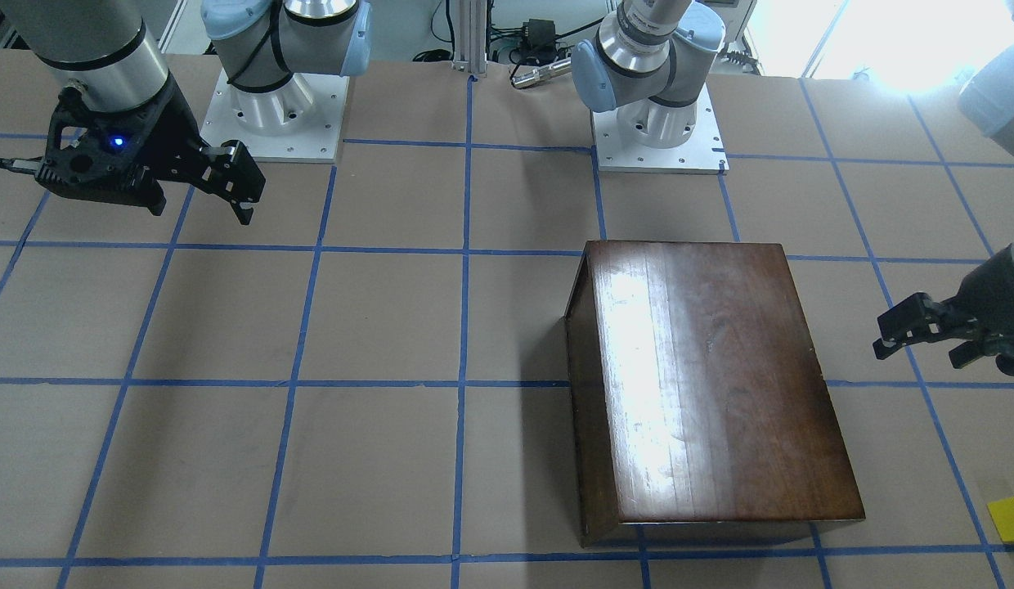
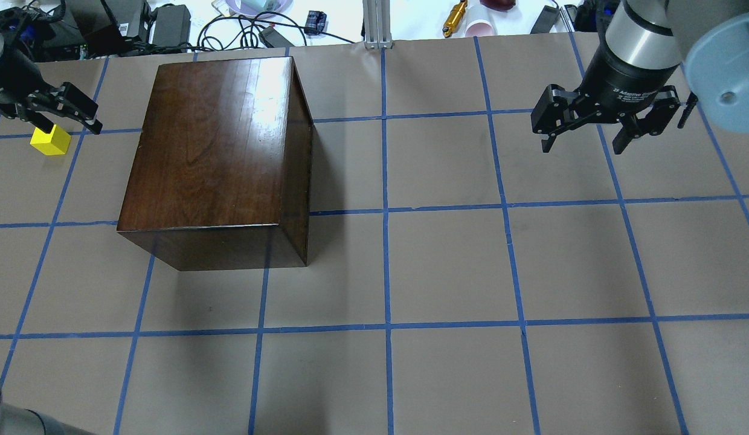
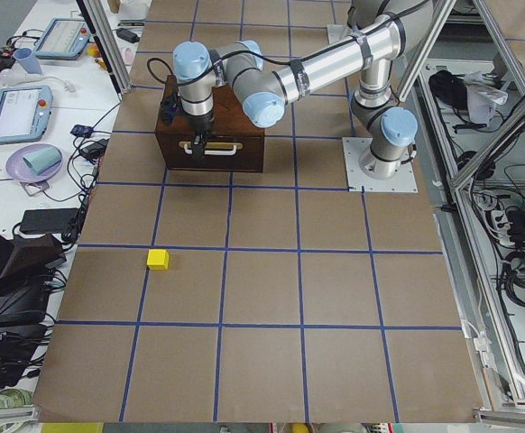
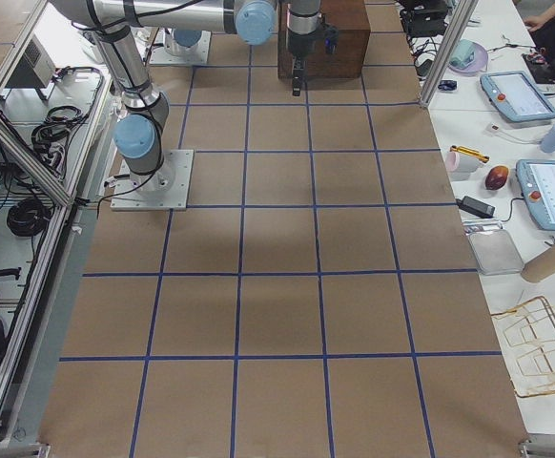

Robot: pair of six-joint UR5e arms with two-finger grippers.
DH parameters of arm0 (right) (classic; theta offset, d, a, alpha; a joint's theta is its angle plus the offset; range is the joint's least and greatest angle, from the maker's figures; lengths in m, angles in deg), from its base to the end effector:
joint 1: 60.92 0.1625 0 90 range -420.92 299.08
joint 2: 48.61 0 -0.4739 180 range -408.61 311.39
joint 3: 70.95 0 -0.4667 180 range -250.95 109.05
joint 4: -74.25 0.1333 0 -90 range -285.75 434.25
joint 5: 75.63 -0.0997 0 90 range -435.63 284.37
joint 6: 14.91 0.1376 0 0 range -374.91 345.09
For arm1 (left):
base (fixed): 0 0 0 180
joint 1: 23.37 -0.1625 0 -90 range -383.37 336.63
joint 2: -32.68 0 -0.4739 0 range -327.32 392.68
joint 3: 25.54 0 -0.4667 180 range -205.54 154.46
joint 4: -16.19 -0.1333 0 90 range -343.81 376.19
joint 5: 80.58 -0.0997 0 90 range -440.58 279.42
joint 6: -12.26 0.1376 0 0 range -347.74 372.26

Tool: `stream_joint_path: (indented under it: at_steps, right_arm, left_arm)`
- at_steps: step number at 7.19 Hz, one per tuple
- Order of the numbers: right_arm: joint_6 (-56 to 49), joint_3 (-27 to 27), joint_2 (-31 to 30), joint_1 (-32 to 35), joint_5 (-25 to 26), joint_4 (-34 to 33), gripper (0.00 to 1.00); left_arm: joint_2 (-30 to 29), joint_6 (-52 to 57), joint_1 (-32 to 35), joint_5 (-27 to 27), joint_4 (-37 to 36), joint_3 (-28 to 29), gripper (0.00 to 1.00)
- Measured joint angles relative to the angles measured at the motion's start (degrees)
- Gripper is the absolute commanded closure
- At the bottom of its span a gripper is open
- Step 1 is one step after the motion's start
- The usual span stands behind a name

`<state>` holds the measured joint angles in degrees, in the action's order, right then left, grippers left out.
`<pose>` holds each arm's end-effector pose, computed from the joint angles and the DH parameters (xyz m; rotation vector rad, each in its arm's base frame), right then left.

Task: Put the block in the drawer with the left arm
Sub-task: 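Move the left gripper down beside the cabinet to the white drawer handle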

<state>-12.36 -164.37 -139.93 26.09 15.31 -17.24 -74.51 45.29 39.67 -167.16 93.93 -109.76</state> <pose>0.1020 -0.5598 0.4805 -0.1509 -3.1215 -0.0167 0.1909 -0.6874 0.3870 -0.1646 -3.0922 0.0661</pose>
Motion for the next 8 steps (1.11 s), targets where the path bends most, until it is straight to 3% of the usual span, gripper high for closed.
stream_joint_path:
  at_steps: [8]
  right_arm:
    - [0.00,0.00,0.00,0.00,-0.01,0.00,0.00]
  left_arm:
    - [-6.50,3.09,-3.88,15.98,-1.42,-3.22,0.00]
